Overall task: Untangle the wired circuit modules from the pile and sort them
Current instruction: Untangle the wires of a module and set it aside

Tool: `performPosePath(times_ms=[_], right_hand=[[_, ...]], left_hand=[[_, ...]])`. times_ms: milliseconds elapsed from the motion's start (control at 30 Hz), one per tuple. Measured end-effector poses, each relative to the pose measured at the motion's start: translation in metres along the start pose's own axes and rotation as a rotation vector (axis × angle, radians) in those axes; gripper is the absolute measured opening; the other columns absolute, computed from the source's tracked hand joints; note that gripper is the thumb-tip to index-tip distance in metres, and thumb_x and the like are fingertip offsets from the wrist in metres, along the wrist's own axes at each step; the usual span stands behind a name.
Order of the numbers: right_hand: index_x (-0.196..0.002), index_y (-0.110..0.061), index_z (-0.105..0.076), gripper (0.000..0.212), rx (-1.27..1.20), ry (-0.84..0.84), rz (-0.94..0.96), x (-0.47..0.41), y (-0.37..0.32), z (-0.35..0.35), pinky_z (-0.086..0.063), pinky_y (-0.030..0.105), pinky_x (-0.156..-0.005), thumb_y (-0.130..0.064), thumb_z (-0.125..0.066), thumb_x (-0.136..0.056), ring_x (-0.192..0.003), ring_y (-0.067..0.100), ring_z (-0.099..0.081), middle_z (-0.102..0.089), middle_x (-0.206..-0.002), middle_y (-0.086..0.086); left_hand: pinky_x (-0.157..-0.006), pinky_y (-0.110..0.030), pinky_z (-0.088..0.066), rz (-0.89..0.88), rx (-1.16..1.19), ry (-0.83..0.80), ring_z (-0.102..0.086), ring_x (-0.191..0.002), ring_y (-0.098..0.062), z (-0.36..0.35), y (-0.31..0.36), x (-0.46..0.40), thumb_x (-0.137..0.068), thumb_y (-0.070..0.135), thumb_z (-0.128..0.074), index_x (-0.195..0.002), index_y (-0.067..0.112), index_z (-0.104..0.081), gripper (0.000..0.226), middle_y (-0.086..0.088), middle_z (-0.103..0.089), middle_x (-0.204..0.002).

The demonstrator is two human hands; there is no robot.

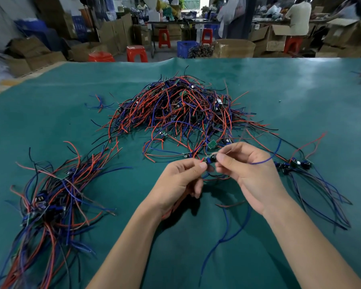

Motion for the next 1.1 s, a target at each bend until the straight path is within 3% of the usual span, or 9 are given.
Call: performPosePath(times_ms=[200, 300, 467, 633, 700, 800, 867, 967, 1100], right_hand=[[-0.081, -0.007, -0.061, 0.017, -0.168, 0.113, -0.003, -0.004, -0.001, 0.011, -0.058, 0.023, -0.069, 0.008, -0.070, -0.081, -0.072, 0.018, -0.069, -0.076, -0.086, 0.014], [-0.084, -0.008, -0.061, 0.022, -0.203, 0.196, 0.026, -0.006, -0.005, 0.020, -0.058, 0.022, -0.071, 0.013, -0.065, -0.087, -0.074, 0.018, -0.069, -0.076, -0.086, 0.014], [-0.102, -0.008, -0.066, 0.021, -0.204, 0.172, -0.031, -0.006, 0.001, 0.014, -0.057, 0.020, -0.067, 0.006, -0.068, -0.087, -0.074, 0.013, -0.069, -0.077, -0.093, 0.013], [-0.129, -0.009, -0.059, 0.042, -0.122, 0.132, -0.070, -0.003, 0.009, 0.002, -0.054, 0.021, -0.069, 0.006, -0.066, -0.090, -0.099, 0.013, -0.075, -0.075, -0.103, 0.017], [-0.132, -0.008, -0.056, 0.045, -0.136, 0.135, -0.070, -0.002, 0.008, 0.001, -0.055, 0.023, -0.066, 0.007, -0.065, -0.091, -0.094, 0.015, -0.076, -0.072, -0.104, 0.026], [-0.132, -0.011, -0.057, 0.042, -0.127, 0.092, -0.102, -0.001, 0.011, -0.003, -0.056, 0.026, -0.056, 0.007, -0.062, -0.094, -0.069, 0.021, -0.073, -0.077, -0.091, 0.020], [-0.133, -0.015, -0.054, 0.043, -0.076, 0.068, -0.094, -0.002, 0.012, -0.004, -0.057, 0.027, -0.057, 0.006, -0.061, -0.096, -0.065, 0.022, -0.072, -0.078, -0.086, 0.017], [-0.136, -0.024, -0.051, 0.050, 0.102, 0.095, -0.006, -0.005, 0.006, 0.005, -0.057, 0.033, -0.067, 0.003, -0.064, -0.096, -0.076, 0.023, -0.075, -0.079, -0.089, 0.014], [-0.137, -0.036, -0.048, 0.056, 0.440, 0.072, 0.130, -0.005, 0.001, 0.008, -0.051, 0.032, -0.056, -0.006, -0.069, -0.095, -0.062, 0.025, -0.068, -0.080, -0.084, 0.004]], left_hand=[[-0.052, -0.019, -0.038, 0.001, -0.052, -0.053, -0.047, -0.047, -0.013, -0.004, 0.000, 0.003, -0.094, 0.033, -0.061, -0.091, 0.015, -0.075, 0.023, -0.005, -0.056, -0.053], [-0.061, -0.027, -0.040, 0.039, -0.042, -0.089, -0.054, -0.056, -0.016, -0.006, -0.002, 0.004, -0.091, 0.028, -0.062, -0.091, 0.010, -0.076, 0.022, -0.008, -0.063, -0.062], [-0.065, -0.021, -0.047, 0.031, -0.060, -0.100, -0.059, -0.064, -0.016, -0.008, -0.002, 0.005, -0.094, 0.023, -0.063, -0.097, 0.007, -0.075, 0.021, -0.009, -0.067, -0.072], [-0.058, -0.019, -0.045, 0.001, -0.057, -0.059, -0.053, -0.056, -0.012, -0.007, -0.001, 0.003, -0.094, 0.029, -0.060, -0.089, 0.012, -0.072, 0.021, -0.005, -0.060, -0.064], [-0.055, -0.020, -0.041, 0.007, -0.049, -0.072, -0.049, -0.055, -0.013, -0.007, 0.000, 0.003, -0.096, 0.028, -0.060, -0.085, 0.015, -0.071, 0.021, -0.006, -0.058, -0.062], [-0.054, -0.020, -0.039, 0.014, -0.019, -0.105, -0.047, -0.053, -0.014, -0.008, 0.000, 0.003, -0.094, 0.026, -0.056, -0.083, 0.012, -0.070, 0.023, -0.009, -0.055, -0.059], [-0.055, -0.021, -0.039, 0.015, -0.026, -0.107, -0.047, -0.054, -0.015, -0.009, 0.000, 0.003, -0.093, 0.027, -0.056, -0.084, 0.010, -0.071, 0.024, -0.009, -0.055, -0.059], [-0.056, -0.020, -0.040, -0.005, -0.085, -0.086, -0.048, -0.053, -0.014, -0.009, -0.001, 0.003, -0.098, 0.033, -0.057, -0.089, 0.012, -0.074, 0.028, -0.007, -0.057, -0.057], [-0.046, -0.012, -0.035, -0.032, -0.115, -0.021, -0.042, -0.041, -0.007, -0.004, 0.001, 0.004, -0.097, 0.027, -0.056, -0.089, 0.007, -0.073, 0.027, -0.003, -0.052, -0.048]])
Point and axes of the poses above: each hand's wrist, its own x-axis away from the middle knuckle, its own z-axis out of the back of the hand, y = z × x, the point moved 6 cm from there along -x, towards the middle knuckle
